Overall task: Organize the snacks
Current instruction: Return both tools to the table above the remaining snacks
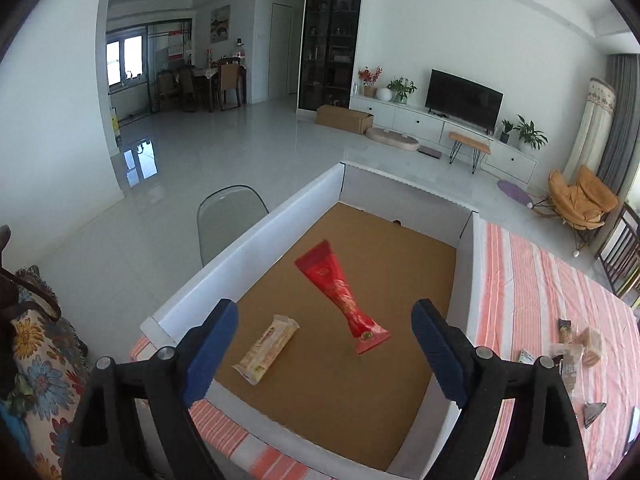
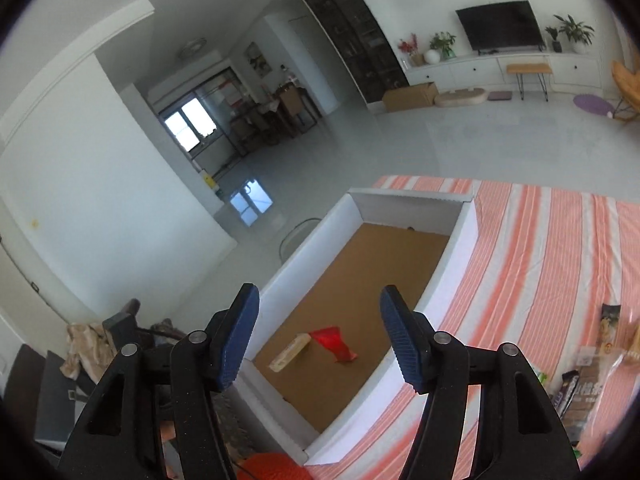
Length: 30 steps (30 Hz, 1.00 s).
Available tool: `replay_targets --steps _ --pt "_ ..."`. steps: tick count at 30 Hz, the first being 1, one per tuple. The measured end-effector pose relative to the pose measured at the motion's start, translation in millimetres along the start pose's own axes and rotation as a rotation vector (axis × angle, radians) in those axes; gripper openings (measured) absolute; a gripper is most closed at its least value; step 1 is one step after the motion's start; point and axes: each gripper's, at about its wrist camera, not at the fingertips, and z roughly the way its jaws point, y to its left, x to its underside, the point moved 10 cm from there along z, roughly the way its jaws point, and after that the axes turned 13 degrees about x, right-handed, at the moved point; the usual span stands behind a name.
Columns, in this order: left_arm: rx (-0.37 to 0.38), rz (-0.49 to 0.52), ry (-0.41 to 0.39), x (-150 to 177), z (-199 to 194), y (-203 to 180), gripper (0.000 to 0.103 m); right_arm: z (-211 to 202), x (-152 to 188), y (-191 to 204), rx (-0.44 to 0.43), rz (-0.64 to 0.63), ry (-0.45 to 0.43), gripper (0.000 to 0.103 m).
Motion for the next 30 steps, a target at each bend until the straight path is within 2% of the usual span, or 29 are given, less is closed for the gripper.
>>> replay_targets --steps 2,5,6,9,12,16,19,21,26,30 --pt "0.088 0.011 0.005 12.3 -1.2 -29.7 0.088 -22.2 0.5 -42.3 0.113 -0.045 -0.082 0.072" --pt "0.239 0.062 0.026 31.5 -2.7 -96.1 0.090 -44.1 26.6 -108.7 0.276 -0.103 -0.132 0.077" --pt "0.289 0.087 0.044 42.2 -1.3 -121.6 0.094 -49.5 40.7 -132.5 0.331 -0.120 -0.128 0.077" --pt "0.410 0.158 0.117 80.8 9.0 -191.7 0.097 -63.8 103.6 -213.1 0.501 -0.131 -0.073 0.077" --pt "0.479 0.196 0.210 135.4 30.8 -242.6 0.097 -88.6 176.7 -285.1 0.631 -0.093 0.019 0.077" --pt "0.498 0.208 0.326 207.9 64.9 -273.8 0.096 -117.0 263.0 -340.7 0.721 -0.015 0.116 0.077" --pt "0.471 0.178 0.355 238.6 86.4 -280.3 0.096 -125.1 295.5 -351.6 0.742 -0.013 0.151 0.077" --pt "0.459 0.169 0.359 246.7 92.8 -281.3 0.096 -118.9 294.1 -344.7 0.724 -0.032 0.192 0.077" --pt "0.397 0.193 0.311 238.3 95.2 -259.6 0.096 -99.0 290.7 -340.7 0.700 -0.075 0.179 0.077" --pt "0.328 0.214 0.308 235.4 102.6 -240.4 0.096 -86.9 307.0 -338.9 0.672 -0.045 0.192 0.077"
